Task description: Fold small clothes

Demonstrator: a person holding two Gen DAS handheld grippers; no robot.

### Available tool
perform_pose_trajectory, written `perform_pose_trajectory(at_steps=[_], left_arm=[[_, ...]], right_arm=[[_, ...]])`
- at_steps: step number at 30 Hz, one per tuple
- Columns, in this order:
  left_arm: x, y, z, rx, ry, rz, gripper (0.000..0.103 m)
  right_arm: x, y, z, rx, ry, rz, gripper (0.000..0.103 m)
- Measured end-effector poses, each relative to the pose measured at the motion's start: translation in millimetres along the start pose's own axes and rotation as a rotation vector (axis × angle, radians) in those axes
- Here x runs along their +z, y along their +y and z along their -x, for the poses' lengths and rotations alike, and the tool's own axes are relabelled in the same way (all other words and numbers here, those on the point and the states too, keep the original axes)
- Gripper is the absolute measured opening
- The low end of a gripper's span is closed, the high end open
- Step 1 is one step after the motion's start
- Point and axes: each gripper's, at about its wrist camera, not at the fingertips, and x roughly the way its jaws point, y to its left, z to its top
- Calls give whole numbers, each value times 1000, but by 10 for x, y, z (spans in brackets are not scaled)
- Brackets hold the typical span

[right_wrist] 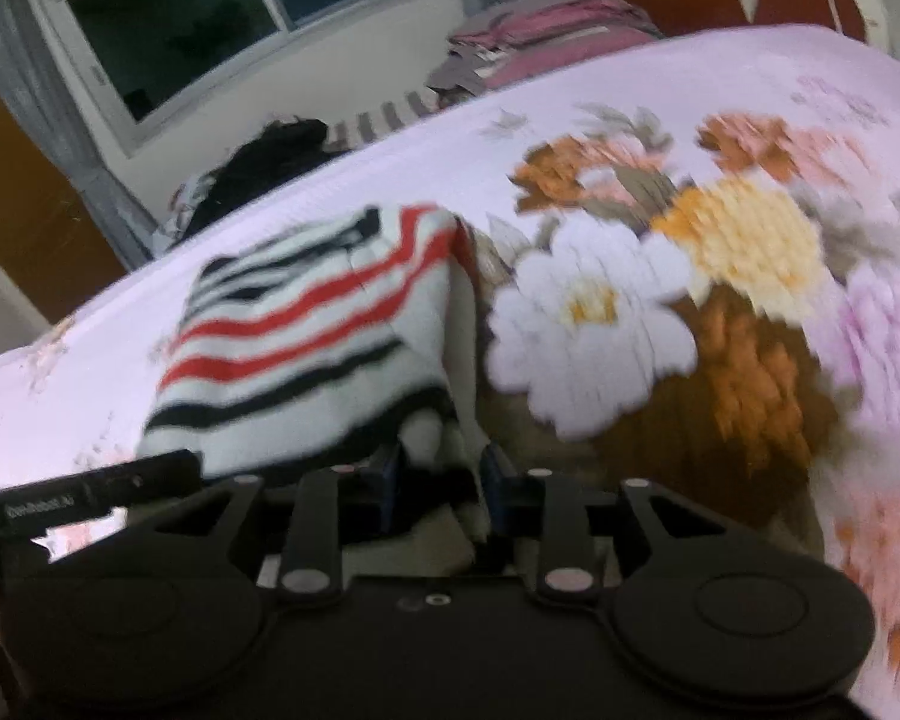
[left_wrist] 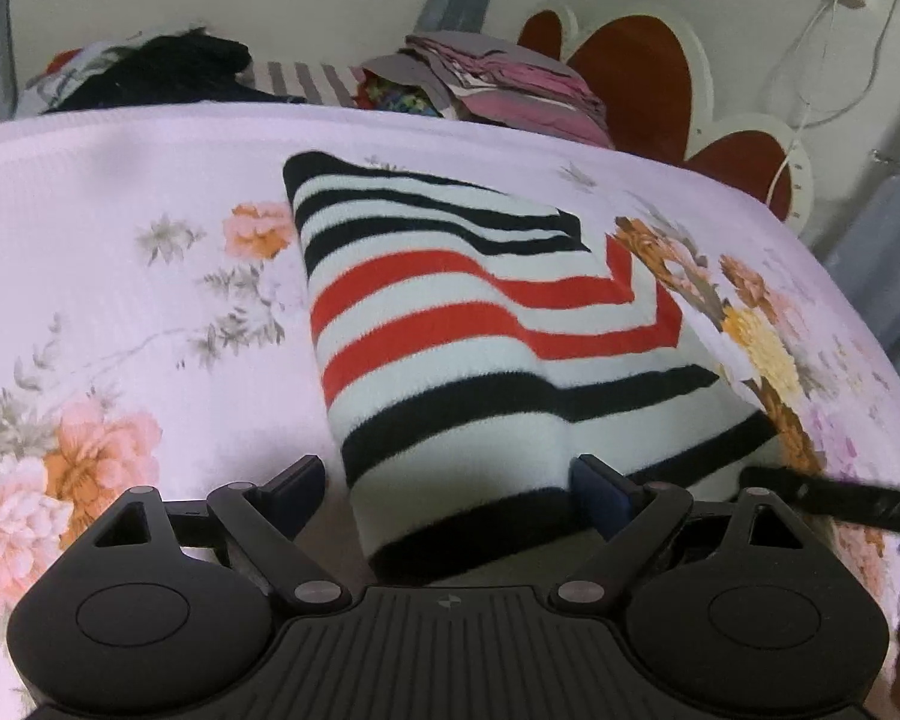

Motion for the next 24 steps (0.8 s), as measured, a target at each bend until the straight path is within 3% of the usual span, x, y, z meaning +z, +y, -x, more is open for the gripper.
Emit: perform_pose_trajectory(at_steps=[3,8,12,13,24], left_arm=[[-30,17,-30,-14,-3,-22,88],[20,-5,31,-22,9,-9,88],[87,8,85,-38,0,17,88],[104,16,83,-36,-1,31,88],[367,58,-176,-18,32,88,89]], right_arm=[[-118,-105,-98,-7,23,-67,27],[-115,-116,-8,-20,46,-108,36],[35,-86,203,-18,-27,-88,67],[104,-84,206,-3,-43,-79,70],[610,-112,-459,134,44,-78,74]])
